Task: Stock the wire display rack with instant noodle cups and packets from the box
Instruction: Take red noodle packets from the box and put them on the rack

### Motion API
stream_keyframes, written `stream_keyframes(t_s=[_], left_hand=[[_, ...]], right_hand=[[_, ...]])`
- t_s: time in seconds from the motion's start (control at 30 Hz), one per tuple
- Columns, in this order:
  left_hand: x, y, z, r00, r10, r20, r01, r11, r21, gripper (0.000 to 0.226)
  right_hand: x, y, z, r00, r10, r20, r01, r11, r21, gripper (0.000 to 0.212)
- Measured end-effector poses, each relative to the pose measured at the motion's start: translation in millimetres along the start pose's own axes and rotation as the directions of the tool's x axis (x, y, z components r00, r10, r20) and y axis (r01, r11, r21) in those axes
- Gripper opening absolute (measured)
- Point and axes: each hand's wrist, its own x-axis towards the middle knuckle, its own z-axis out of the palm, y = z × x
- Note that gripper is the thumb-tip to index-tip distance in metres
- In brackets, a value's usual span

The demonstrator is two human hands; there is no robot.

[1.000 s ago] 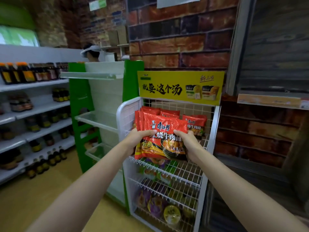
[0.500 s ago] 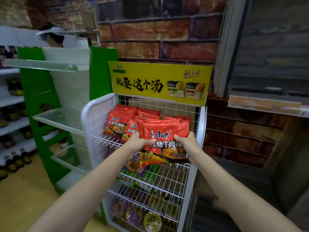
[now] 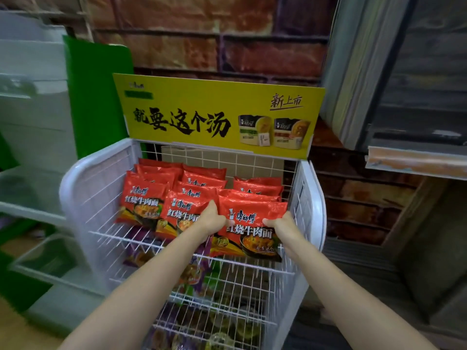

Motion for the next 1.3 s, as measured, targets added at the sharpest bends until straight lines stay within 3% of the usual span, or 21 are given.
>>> stream_keyframes(t_s=[0.1, 0.37, 0.6, 0.7, 0.77, 0.83, 0.93, 1.13, 1.3], left_hand=[[31.4, 3.0, -6.6, 0.999, 0.003, 0.032, -0.004, 1.000, 0.029, 0.089], [80.8, -3.8, -1.4, 0.991, 0.026, 0.134, -0.027, 1.000, 0.007, 0.058], [94.9, -3.8, -5.9, 0.986, 0.074, 0.148, -0.080, 0.996, 0.035, 0.031], [97.1, 0.2, -3.5, 0.983, 0.160, 0.095, -0.170, 0.979, 0.112, 0.036], [98.2, 2.9, -0.4, 0.972, 0.235, 0.020, -0.235, 0.958, 0.167, 0.048], [97.6, 6.7, 1.1, 0.948, 0.311, -0.061, -0.295, 0.935, 0.195, 0.059], [94.3, 14.0, 0.2, 0.906, 0.406, -0.120, -0.380, 0.905, 0.193, 0.052], [76.1, 35.8, 4.2, 0.896, 0.436, -0.083, -0.427, 0.898, 0.111, 0.036], [44.4, 63.1, 23.8, 0.867, 0.493, -0.076, -0.496, 0.868, -0.029, 0.024]], right_hand=[[19.8, -4.7, 8.1, 0.999, 0.013, -0.052, -0.013, 1.000, 0.004, 0.047], [44.1, 0.2, 16.8, 0.981, 0.051, -0.188, -0.052, 0.999, 0.002, 0.048], [41.9, 1.0, 20.9, 0.969, 0.027, -0.247, -0.044, 0.997, -0.065, 0.027], [39.9, -1.1, 21.0, 0.947, 0.045, -0.319, -0.071, 0.995, -0.069, 0.022], [36.3, -2.0, 19.6, 0.934, 0.084, -0.347, -0.109, 0.992, -0.055, 0.034], [30.5, -4.2, 20.4, 0.932, 0.106, -0.348, -0.134, 0.989, -0.058, 0.045], [24.0, -6.0, 21.7, 0.931, 0.108, -0.348, -0.139, 0.988, -0.065, 0.056], [2.3, -20.6, 25.2, 0.953, 0.053, -0.299, -0.080, 0.994, -0.079, 0.030], [-28.2, -46.2, 14.2, 0.963, -0.050, -0.264, 0.017, 0.992, -0.124, 0.034]])
